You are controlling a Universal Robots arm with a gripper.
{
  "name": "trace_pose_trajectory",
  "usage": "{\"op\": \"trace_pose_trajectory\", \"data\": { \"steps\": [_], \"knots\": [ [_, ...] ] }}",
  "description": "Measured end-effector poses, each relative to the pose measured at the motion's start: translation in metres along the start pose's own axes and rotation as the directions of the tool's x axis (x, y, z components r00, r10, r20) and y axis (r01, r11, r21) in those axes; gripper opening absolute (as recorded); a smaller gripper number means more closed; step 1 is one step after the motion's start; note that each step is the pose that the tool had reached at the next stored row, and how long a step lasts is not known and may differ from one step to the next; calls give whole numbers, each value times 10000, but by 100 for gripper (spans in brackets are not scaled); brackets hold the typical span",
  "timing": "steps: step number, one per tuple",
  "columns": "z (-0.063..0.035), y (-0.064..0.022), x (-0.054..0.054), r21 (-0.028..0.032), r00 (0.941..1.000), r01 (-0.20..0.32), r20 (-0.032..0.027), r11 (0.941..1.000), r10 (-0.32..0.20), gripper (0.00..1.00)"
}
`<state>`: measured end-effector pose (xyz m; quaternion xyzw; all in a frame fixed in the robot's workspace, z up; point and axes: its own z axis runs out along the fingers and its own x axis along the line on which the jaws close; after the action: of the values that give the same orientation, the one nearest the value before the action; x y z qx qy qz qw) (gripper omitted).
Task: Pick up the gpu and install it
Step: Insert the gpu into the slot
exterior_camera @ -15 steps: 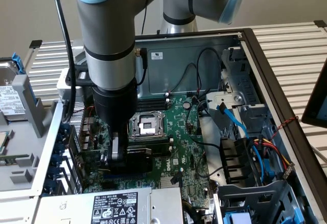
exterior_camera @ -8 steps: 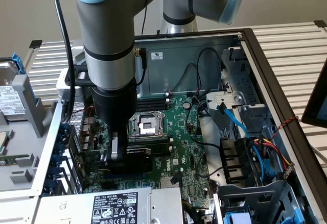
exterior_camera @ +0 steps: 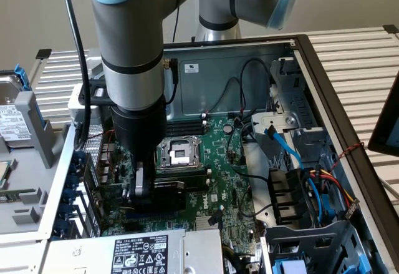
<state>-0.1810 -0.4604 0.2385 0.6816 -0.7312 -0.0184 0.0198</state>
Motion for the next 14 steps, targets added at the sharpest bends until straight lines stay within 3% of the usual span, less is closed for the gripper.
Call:
{"op": "trace_pose_trajectory", "data": {
  "steps": [14],
  "knots": [
    [47,-3,0,1,10000,1,5,10000,-1,27]
  ]
}}
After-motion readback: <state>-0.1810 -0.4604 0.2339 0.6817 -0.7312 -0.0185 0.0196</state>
